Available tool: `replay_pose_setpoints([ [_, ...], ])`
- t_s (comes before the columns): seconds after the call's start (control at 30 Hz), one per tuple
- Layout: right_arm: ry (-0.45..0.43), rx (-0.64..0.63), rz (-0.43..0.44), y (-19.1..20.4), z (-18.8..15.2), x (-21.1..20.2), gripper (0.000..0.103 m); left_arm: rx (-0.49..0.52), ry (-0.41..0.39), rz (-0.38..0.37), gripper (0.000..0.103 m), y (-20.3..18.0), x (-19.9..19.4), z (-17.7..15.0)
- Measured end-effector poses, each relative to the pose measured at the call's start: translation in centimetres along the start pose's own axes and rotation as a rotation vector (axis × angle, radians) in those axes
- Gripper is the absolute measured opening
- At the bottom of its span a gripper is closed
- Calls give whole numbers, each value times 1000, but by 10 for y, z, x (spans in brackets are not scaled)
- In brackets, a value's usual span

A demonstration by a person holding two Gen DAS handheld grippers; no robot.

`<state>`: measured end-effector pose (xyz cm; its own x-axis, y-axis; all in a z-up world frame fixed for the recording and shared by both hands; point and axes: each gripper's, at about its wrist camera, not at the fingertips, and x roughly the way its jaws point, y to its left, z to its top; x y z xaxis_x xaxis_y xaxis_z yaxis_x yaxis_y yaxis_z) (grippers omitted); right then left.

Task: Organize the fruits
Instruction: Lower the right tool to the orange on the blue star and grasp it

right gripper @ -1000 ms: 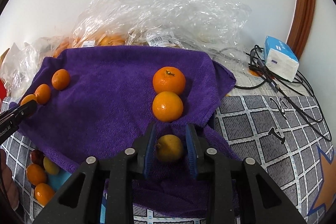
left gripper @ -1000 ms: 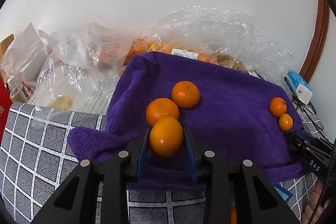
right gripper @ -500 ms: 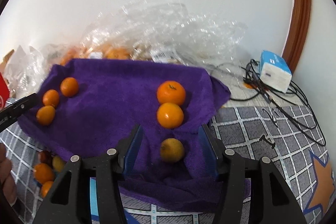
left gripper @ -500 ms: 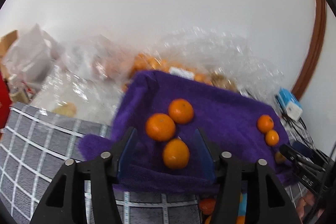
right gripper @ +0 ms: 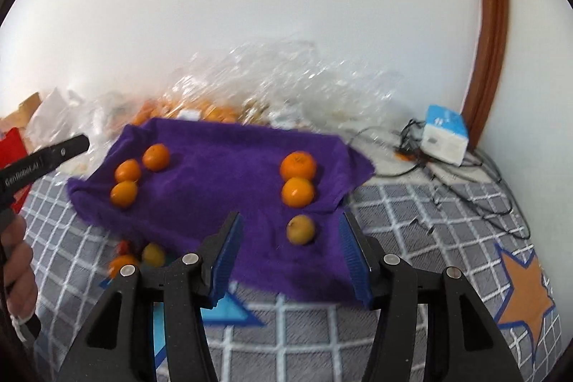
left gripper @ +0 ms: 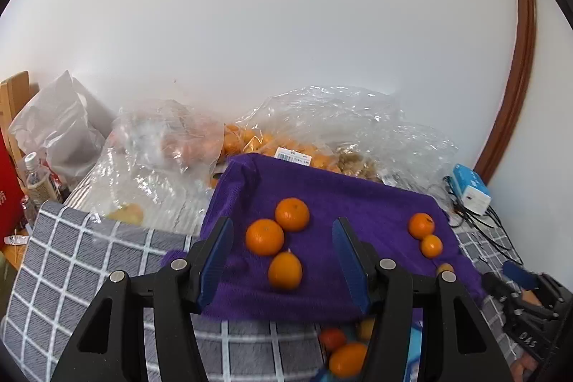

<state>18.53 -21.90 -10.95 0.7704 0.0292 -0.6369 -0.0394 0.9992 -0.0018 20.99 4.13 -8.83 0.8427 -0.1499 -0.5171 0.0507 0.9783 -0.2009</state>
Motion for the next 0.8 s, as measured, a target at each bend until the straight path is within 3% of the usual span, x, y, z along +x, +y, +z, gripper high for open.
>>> replay_pose_setpoints([
  [0.13, 46, 4, 120, 15, -11, -5, 55, 34, 42, 40, 56, 10, -20, -15],
  [0.3, 93, -56, 157, 45, -29, 3, 51, 46, 117, 95, 59, 36, -33, -47],
  [0.5, 106, -169, 245, 80, -51, 1, 51, 14, 196, 105, 59, 69, -36, -81],
  [0.63, 117, -262, 244, 94, -62, 4, 51, -22, 216, 97, 59, 80, -31, -94],
  [0.8, 138, -364, 211, 107, -71, 10, 51, 18, 184, 174, 61, 76, -35, -100],
])
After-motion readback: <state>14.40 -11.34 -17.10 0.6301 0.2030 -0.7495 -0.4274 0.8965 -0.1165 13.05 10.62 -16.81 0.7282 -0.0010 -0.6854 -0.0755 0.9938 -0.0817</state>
